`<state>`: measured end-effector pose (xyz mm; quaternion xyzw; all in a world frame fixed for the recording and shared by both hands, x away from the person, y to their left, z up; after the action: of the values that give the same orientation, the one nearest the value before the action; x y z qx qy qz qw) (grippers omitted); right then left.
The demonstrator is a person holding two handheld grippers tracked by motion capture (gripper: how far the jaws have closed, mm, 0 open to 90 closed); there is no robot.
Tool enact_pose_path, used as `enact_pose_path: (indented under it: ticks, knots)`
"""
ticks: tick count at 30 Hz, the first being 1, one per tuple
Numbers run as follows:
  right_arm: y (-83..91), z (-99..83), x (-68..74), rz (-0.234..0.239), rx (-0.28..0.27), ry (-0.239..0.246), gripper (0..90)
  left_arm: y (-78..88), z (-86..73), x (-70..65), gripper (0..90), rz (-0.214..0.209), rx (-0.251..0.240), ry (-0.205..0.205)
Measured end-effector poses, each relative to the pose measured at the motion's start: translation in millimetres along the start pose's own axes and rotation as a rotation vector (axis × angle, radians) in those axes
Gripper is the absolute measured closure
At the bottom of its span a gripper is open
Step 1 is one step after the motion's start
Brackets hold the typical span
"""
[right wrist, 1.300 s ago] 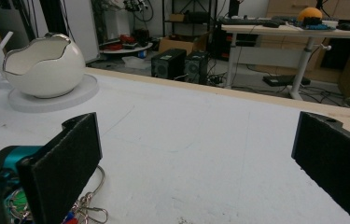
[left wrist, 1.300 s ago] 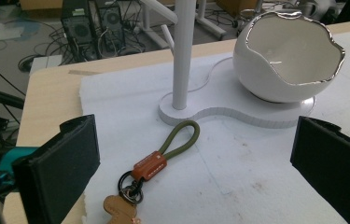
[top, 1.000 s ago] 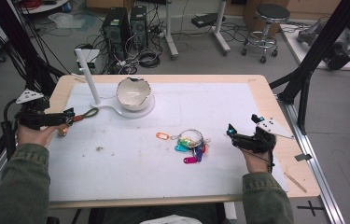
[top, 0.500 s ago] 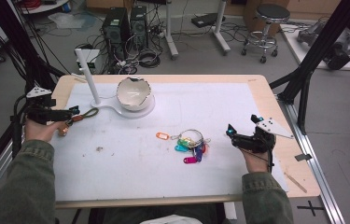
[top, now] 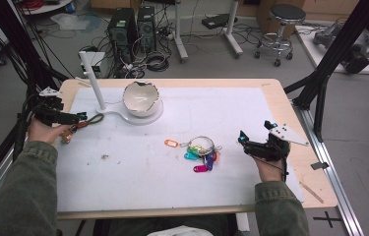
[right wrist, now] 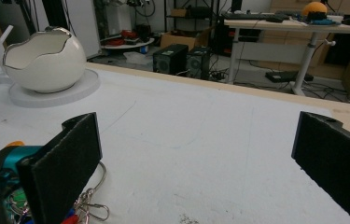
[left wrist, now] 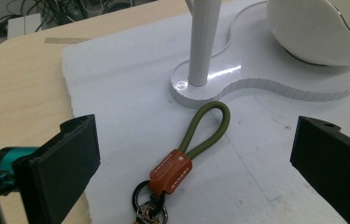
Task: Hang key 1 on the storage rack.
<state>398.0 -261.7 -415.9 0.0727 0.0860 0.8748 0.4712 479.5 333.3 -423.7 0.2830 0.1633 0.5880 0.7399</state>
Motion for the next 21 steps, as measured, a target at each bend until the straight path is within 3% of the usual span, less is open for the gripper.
enact_pose_path:
  ticks: [6,15,21]
  knots:
    - [-0.5,-0.5,0.3,0.006,0.002,0.002,0.5,-12.6,-8.0,2.8,1.8,-0.022,0.061,0.004]
    - [-0.4,-0.9,1.0,0.011,0.004,-0.004,0.5,-32.7,-22.2,11.4,3.2,-0.017,0.134,0.006]
    - [0.0,-1.2,1.6,0.012,0.005,-0.002,0.5,-39.0,-25.1,5.4,8.3,-0.044,0.144,-0.014]
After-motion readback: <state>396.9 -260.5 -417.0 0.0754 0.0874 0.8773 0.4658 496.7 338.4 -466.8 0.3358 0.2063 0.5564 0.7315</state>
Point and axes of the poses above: each handheld gripper's, and its own axes: y roughly backward along the jaws, z roughly out of its top, x roughly to its left, the point moved 8 cm from there along -y, roughly forward along the jaws, and after that the axes turned 9 degrees about z, right-handed, at the moved point
